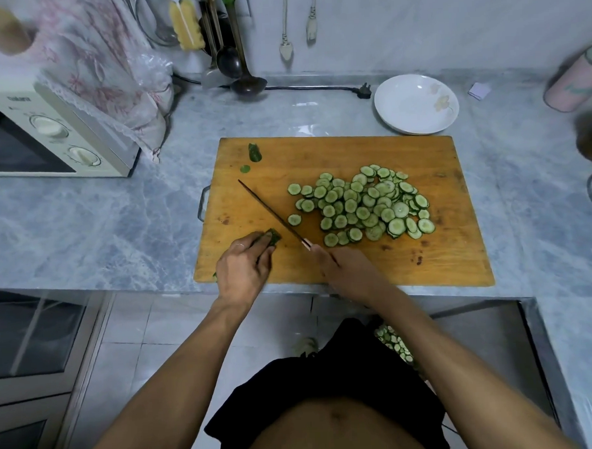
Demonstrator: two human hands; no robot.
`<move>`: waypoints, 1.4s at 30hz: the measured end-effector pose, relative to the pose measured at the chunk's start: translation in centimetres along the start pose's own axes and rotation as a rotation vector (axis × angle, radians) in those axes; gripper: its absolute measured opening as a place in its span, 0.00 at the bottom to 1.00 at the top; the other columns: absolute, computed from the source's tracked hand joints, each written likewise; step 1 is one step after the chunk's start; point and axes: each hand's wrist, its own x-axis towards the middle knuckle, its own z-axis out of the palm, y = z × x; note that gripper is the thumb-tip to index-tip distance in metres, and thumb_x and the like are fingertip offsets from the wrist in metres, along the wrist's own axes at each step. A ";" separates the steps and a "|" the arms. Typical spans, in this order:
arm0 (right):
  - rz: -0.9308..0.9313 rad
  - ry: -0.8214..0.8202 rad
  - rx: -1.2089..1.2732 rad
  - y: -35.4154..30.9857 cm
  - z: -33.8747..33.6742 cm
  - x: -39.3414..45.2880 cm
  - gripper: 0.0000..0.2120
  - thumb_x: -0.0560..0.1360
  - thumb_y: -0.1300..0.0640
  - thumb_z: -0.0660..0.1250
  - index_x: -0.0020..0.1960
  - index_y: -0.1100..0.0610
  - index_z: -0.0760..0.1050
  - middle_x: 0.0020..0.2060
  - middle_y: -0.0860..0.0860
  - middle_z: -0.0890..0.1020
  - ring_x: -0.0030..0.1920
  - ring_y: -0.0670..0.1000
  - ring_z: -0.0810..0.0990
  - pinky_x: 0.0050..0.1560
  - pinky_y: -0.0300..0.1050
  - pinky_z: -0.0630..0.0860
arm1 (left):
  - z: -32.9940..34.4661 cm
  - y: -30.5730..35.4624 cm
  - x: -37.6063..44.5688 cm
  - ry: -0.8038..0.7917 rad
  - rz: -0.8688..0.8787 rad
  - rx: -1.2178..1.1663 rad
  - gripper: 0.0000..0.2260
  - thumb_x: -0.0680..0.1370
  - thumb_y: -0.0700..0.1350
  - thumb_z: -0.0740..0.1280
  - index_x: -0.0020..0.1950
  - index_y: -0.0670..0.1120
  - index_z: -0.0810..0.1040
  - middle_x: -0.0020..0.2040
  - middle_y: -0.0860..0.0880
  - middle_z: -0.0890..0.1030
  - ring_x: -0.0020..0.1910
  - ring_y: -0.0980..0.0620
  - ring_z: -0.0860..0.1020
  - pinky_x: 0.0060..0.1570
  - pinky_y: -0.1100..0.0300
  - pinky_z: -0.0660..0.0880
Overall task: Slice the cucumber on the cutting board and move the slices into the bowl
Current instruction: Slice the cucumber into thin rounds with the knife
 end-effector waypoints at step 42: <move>0.035 -0.062 -0.038 -1.5 1.7 1.0 0.26 0.85 0.45 0.47 0.32 0.54 0.65 0.29 0.49 0.70 0.38 0.54 0.72 0.41 0.44 0.63 | 2.1 0.7 -0.2 0.006 0.006 0.034 0.11 0.78 0.45 0.66 0.56 0.45 0.84 0.56 0.46 0.83 0.52 0.45 0.81 0.44 0.55 0.78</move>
